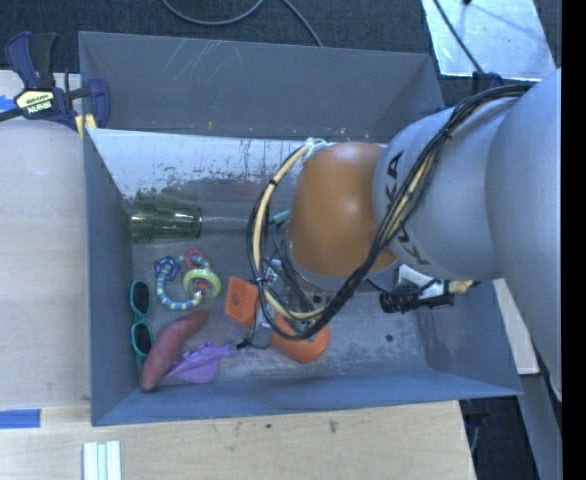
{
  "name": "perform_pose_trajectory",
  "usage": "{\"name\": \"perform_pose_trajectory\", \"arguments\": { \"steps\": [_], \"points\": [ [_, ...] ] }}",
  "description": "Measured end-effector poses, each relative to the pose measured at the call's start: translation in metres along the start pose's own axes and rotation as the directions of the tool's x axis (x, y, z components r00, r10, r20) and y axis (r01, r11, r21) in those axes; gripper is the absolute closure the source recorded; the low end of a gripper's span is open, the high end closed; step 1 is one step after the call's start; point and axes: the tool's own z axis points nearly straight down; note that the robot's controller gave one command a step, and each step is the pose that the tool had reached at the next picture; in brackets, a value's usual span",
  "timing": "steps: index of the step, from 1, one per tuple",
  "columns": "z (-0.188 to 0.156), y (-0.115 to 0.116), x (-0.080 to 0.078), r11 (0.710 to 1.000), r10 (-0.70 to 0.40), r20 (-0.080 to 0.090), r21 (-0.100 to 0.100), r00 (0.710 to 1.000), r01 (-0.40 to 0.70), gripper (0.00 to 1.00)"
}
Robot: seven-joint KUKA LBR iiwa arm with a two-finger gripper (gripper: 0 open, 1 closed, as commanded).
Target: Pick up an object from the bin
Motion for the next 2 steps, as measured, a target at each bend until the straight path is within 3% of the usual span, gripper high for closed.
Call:
{"name": "perform_pose_trajectory", "arguments": {
  "steps": [2],
  "points": [
    [-0.0269,0.0008,-0.0021,1.000,0.000,0.008,-0.004,1.000,0.000,1.00]
  ]
}}
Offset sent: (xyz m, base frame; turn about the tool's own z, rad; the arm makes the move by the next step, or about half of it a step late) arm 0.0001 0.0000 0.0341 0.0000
